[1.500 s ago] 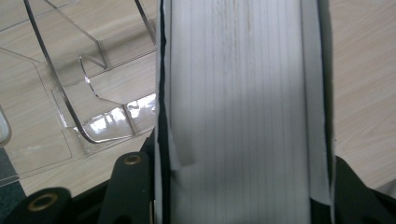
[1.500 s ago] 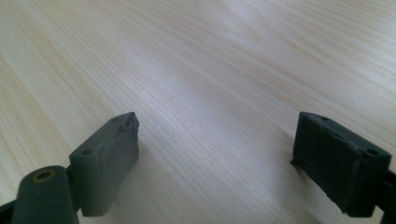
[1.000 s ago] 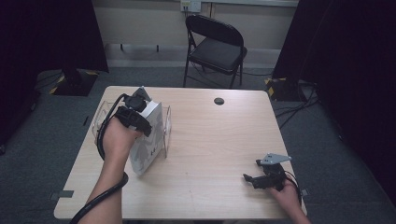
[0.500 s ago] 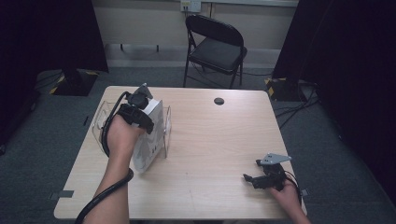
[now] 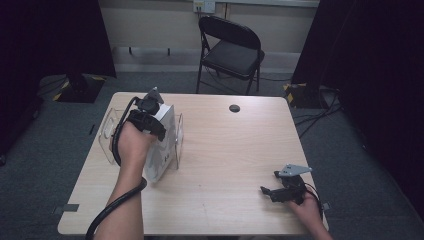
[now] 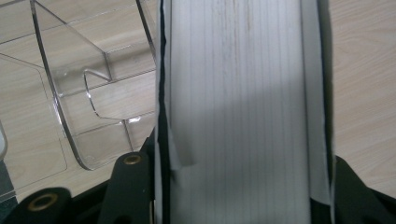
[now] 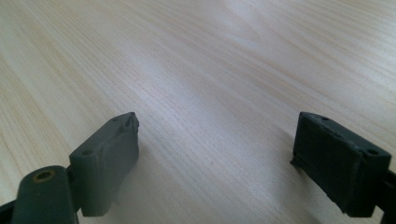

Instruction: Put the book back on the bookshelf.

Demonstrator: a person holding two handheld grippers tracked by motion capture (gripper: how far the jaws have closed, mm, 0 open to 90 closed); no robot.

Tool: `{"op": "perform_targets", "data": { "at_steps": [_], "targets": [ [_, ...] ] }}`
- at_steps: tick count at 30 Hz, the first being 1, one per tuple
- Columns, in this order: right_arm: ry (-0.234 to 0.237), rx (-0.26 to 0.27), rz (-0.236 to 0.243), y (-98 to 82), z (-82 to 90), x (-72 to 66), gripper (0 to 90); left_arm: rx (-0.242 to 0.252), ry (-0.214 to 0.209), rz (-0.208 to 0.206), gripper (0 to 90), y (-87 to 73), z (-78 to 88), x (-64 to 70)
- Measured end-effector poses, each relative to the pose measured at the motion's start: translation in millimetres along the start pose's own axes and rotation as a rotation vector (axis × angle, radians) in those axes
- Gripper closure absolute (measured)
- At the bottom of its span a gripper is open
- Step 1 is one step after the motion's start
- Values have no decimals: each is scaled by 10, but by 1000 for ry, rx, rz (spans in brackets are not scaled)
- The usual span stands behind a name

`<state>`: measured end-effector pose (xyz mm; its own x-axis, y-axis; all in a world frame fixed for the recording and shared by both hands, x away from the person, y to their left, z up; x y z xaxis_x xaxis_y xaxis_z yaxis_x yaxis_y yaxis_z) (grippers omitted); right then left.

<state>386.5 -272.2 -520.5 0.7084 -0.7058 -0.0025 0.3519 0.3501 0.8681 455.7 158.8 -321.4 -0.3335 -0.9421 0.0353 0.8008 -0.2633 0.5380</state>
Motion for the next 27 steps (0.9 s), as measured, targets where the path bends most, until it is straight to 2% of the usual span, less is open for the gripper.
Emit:
{"op": "perform_targets", "data": {
  "at_steps": [3,4,6,10,12,13,15,16,23,27],
  "targets": [
    [0,-1,-1,0,1,-1,136,-6,-4,-9,531,12,-7,-23],
    [-1,-1,-1,0,1,-1,136,-2,-2,11,531,12,-11,-14],
    [0,0,1,0,0,0,135,-4,-5,-1,531,17,-12,-30],
    [0,1,2,0,0,1,136,2,6,30,531,24,-27,-15],
    [0,0,1,0,0,0,136,3,3,31,532,32,-31,-10],
    [1,1,2,0,0,1,136,-2,6,18,532,39,-28,-19],
    [1,1,2,0,0,1,136,-3,7,28,532,48,-32,-11],
    [1,0,0,0,0,0,136,-4,9,16,531,54,-34,-19],
    [-1,0,0,0,0,0,135,4,13,33,532,69,-65,-2],
    [0,-1,-1,0,1,-2,135,2,24,26,532,93,-75,-3]
  ]
}}
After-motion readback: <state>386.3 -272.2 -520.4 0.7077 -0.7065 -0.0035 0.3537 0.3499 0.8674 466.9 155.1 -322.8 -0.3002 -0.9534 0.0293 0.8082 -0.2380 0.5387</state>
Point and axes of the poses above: each handheld gripper's, and its own axes: z roughly backward along the jaws, y roughly out of its top, x roughly to its right, the point moved 3 cm from there along -z, roughly forward along the jaws, and after that the axes turned 13 degrees about x, right-handed, at the moved point
